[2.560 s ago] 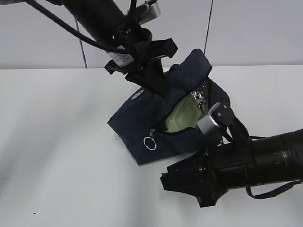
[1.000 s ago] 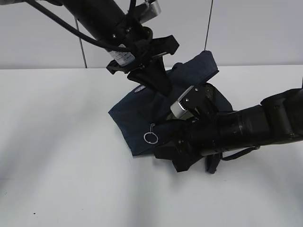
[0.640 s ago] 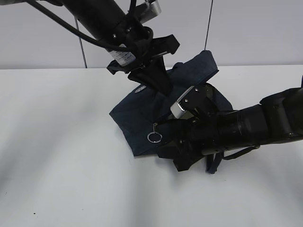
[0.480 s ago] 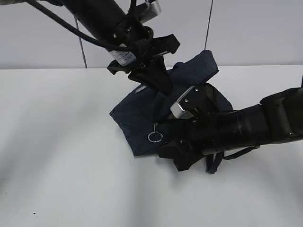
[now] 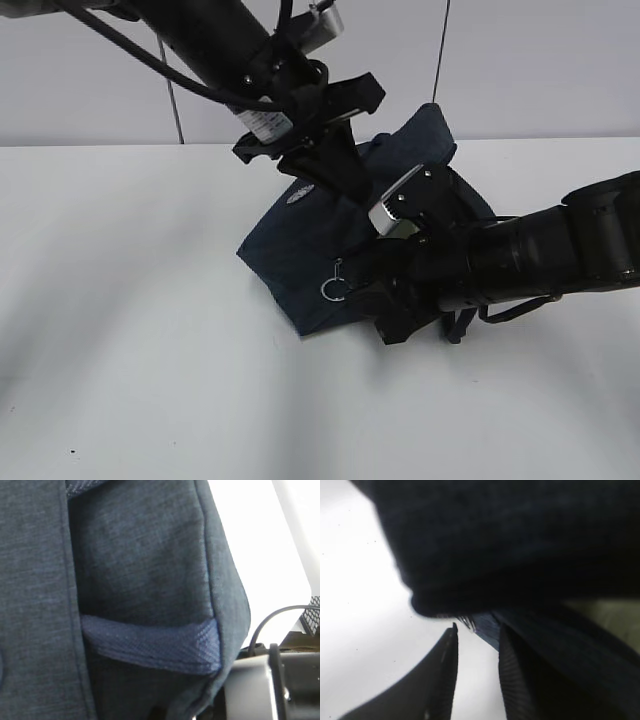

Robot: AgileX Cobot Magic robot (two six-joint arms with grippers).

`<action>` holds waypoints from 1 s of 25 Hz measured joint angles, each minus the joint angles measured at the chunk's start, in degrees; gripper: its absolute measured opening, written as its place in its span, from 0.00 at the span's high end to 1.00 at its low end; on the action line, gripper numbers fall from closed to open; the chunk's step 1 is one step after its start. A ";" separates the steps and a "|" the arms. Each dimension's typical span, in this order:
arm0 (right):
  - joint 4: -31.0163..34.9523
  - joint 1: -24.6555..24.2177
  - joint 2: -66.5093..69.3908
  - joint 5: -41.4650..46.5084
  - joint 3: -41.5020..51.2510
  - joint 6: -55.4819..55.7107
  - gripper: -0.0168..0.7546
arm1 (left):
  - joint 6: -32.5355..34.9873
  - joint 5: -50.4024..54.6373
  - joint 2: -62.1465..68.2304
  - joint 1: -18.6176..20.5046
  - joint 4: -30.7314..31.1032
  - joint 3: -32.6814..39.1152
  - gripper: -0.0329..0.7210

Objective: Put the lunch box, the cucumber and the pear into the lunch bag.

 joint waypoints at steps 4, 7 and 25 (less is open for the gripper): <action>0.00 0.00 0.00 -0.10 0.00 0.04 0.67 | 0.00 -0.06 0.24 0.00 -1.52 0.00 0.98; 0.00 0.00 0.00 0.30 0.00 -0.72 0.67 | 0.00 -0.13 0.30 0.02 -2.30 0.00 0.98; 0.00 0.00 2.88 6.98 -2.56 -2.14 0.75 | 0.19 -0.28 0.47 0.24 -2.76 0.00 0.98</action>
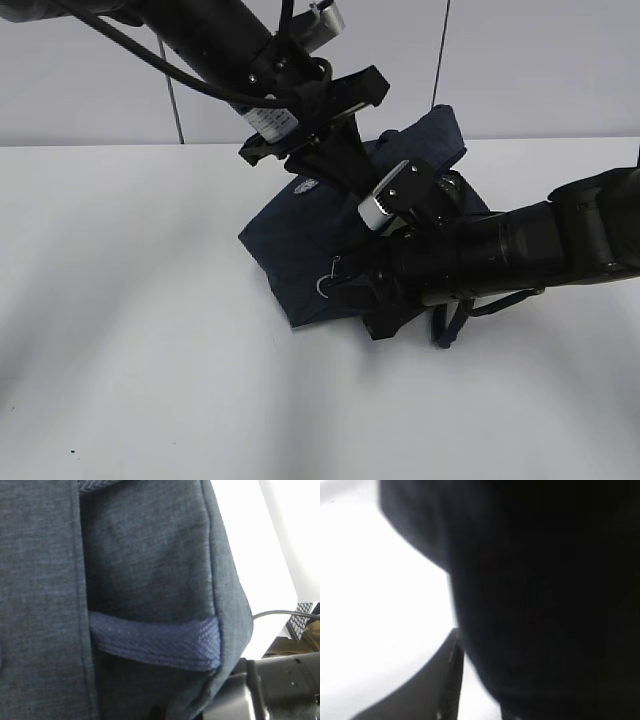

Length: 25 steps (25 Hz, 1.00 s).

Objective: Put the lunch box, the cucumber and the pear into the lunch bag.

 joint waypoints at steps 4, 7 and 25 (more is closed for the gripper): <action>0.00 0.00 0.00 1.14 -0.03 -0.21 0.82 | 0.00 0.00 0.00 0.00 -0.06 0.00 0.98; 0.00 0.00 0.00 1.25 -0.03 -0.21 0.90 | 0.00 0.00 0.00 0.00 -0.26 0.00 0.98; -16.05 0.00 -6.34 0.90 -0.12 20.70 0.97 | 0.00 0.64 0.00 -0.10 5.32 0.00 0.98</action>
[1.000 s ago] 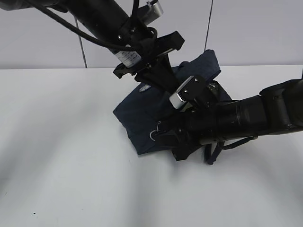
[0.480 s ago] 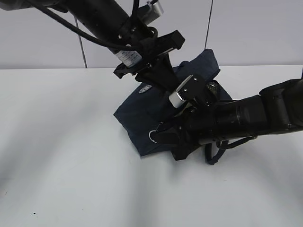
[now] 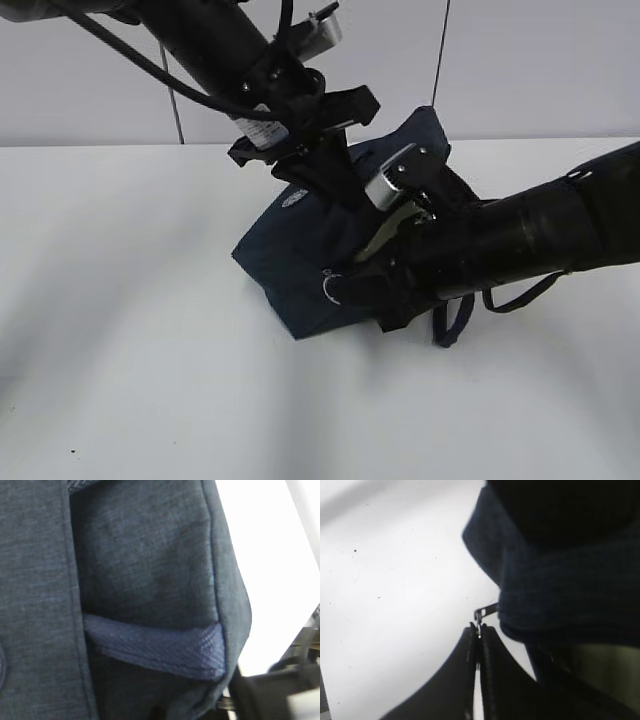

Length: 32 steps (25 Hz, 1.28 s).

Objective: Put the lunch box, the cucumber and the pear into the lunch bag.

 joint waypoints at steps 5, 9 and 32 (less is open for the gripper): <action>-4.21 0.00 -4.42 -1.65 0.00 4.92 0.97 | 0.00 0.02 0.00 -0.13 2.45 0.00 0.97; -7.02 0.00 -7.30 -2.97 0.00 8.37 0.97 | 0.00 -0.03 -0.06 -0.18 4.32 0.00 0.96; -16.57 0.00 -17.98 -10.64 -0.16 22.30 0.97 | -0.05 -0.42 -0.23 -0.32 9.09 -0.12 0.93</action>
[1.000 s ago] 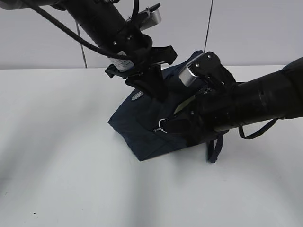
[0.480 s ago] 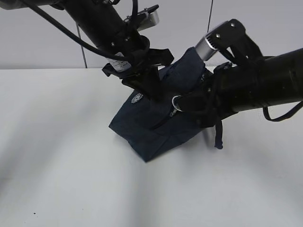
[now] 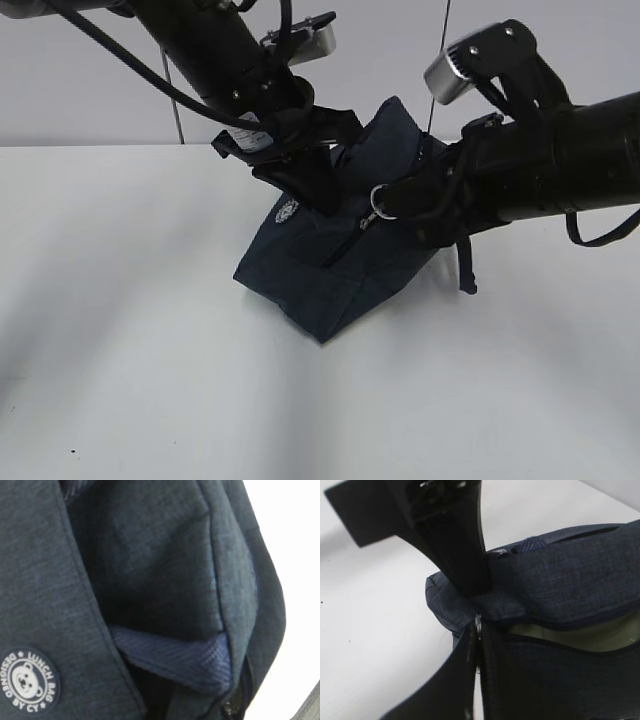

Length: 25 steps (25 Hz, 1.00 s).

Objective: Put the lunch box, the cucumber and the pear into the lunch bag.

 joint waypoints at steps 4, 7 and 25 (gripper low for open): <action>0.00 -1.03 0.00 0.25 -1.22 1.34 0.97 | -0.11 -0.26 0.00 -0.05 -0.05 -0.26 0.93; -0.25 -3.28 0.00 2.27 -2.45 1.89 0.97 | -0.12 -0.78 -0.02 -0.11 -0.67 -0.42 0.93; -3.99 -7.33 0.00 11.20 -4.40 4.24 0.97 | -0.17 0.04 -0.82 1.35 -10.20 -0.38 0.89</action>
